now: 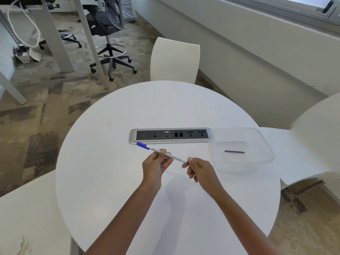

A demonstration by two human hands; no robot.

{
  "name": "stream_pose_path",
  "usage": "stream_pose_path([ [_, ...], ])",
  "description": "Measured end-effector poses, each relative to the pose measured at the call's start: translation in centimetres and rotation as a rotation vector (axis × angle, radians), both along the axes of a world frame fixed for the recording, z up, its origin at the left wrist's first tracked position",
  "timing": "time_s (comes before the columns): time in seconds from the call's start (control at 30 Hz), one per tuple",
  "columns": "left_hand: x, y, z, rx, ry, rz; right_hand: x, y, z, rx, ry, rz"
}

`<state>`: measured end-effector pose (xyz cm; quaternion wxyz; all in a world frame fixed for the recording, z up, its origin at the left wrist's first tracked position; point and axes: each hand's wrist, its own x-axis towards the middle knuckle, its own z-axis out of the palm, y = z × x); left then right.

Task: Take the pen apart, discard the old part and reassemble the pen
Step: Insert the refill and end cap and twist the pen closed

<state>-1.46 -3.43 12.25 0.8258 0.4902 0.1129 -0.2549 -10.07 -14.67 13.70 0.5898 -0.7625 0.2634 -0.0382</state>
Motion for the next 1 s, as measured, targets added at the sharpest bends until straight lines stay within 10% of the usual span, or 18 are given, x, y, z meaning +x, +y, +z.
stream_pose_path([
  [0.13, -0.1, 0.0, 0.1, -0.024, 0.042, 0.018, -0.4, 0.6, -0.7, -0.622, -0.088, 0.092],
  [0.23, -0.2, 0.0, 0.0, -0.033, 0.047, 0.01, -0.4, 0.5, -0.8, -0.697, -0.082, 0.112],
  [0.77, -0.4, 0.7, -1.2, 0.123, -0.077, -0.114, -0.6, -1.0, -1.1, 0.666, 0.255, 0.073],
  [1.0, -0.2, 0.8, -1.0, 0.103, -0.013, -0.121, -0.6, -1.7, -1.5, 0.674, 0.187, 0.059],
])
